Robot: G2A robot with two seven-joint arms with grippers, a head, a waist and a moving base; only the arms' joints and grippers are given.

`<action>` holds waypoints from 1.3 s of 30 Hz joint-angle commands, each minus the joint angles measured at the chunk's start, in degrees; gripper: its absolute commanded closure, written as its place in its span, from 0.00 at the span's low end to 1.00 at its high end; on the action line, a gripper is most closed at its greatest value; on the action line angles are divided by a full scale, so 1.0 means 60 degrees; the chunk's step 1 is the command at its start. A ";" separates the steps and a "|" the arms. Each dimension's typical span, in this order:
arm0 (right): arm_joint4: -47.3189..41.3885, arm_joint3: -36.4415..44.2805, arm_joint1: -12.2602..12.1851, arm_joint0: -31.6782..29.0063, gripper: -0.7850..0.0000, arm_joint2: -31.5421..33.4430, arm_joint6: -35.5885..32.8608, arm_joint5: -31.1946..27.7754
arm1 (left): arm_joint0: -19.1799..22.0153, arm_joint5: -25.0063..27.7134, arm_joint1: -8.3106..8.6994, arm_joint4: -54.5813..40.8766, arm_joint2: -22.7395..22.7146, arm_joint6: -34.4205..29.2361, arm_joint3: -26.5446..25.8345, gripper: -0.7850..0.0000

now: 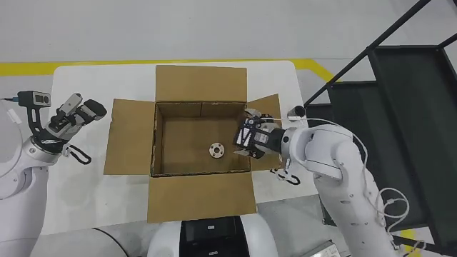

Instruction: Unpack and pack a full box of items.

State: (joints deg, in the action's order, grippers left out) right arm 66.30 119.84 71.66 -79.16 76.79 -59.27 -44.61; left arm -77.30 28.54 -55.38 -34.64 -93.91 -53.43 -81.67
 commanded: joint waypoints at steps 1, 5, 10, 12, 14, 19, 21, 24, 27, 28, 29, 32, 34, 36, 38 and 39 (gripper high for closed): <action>-0.0441 -0.0496 -0.0030 0.0559 0.00 -0.0789 -0.0832 0.0764 | 0.0000 0.0000 0.0000 0.0000 0.0000 0.0002 0.0000 0.00; -0.1123 -0.1707 -0.0055 0.2130 0.00 -0.2610 -0.1945 0.1877 | 0.0000 0.0000 0.0000 0.0000 0.0000 0.0002 0.0000 0.00; -0.1654 -0.3150 0.0061 0.3969 0.00 -0.4382 -0.2848 0.2781 | 0.0000 0.0000 0.0000 0.0000 0.0000 0.0002 0.0000 0.00; -0.1758 -0.3675 0.0147 0.4475 0.00 -0.4855 -0.3120 0.3054 | 0.0000 0.0000 0.0000 0.0000 0.0000 0.0002 0.0000 0.00; -0.1863 -0.4118 0.0220 0.4776 0.00 -0.5127 -0.3295 0.3229 | 0.0000 0.0000 0.0000 0.0000 0.0000 0.0002 0.0000 0.00; -0.1798 -0.4739 0.0354 0.5234 0.00 -0.5507 -0.3427 0.3547 | 0.0000 0.0000 0.0000 0.0000 0.0000 0.0002 0.0000 0.00; -0.1798 -0.4739 0.0354 0.5234 0.00 -0.5507 -0.3427 0.3547 | 0.0000 0.0000 0.0000 0.0000 0.0000 0.0002 0.0000 0.00; -0.1798 -0.4739 0.0354 0.5234 0.00 -0.5507 -0.3427 0.3547 | 0.0000 0.0000 0.0000 0.0000 0.0000 0.0002 0.0000 0.00; -0.1798 -0.4739 0.0354 0.5234 0.00 -0.5507 -0.3427 0.3547 | 0.0000 0.0000 0.0000 0.0000 0.0000 0.0002 0.0000 0.00; -0.1798 -0.4739 0.0354 0.5234 0.00 -0.5507 -0.3427 0.3547 | 0.0000 0.0000 0.0000 0.0000 0.0000 0.0002 0.0000 0.00; -0.1798 -0.4739 0.0354 0.5234 0.00 -0.5507 -0.3427 0.3547 | 0.0000 0.0000 0.0000 0.0000 0.0000 0.0002 0.0000 0.00; -0.1798 -0.4739 0.0354 0.5234 0.00 -0.5507 -0.3427 0.3547 | 0.0000 0.0000 0.0000 0.0000 0.0000 0.0002 0.0000 0.00; -0.1798 -0.4739 0.0354 0.5234 0.00 -0.5507 -0.3427 0.3547 | 0.0000 0.0000 0.0000 0.0000 0.0000 0.0002 0.0000 0.00; -0.1798 -0.4739 0.0354 0.5234 0.00 -0.5507 -0.3427 0.3547 | 0.0000 0.0000 0.0000 0.0000 0.0000 0.0002 0.0000 0.00; -0.1798 -0.4739 0.0354 0.5234 0.00 -0.5507 -0.3427 0.3547 | 0.0000 0.0000 0.0000 0.0000 0.0000 0.0002 0.0000 0.00; -0.1798 -0.4739 0.0354 0.5234 0.00 -0.5507 -0.3427 0.3547 | 0.0000 0.0000 0.0000 0.0000 0.0000 0.0002 0.0000 0.00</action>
State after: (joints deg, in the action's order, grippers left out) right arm 55.51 91.40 73.78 -47.76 43.75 -79.83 -23.33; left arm -77.30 28.54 -55.38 -34.64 -93.91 -53.43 -81.66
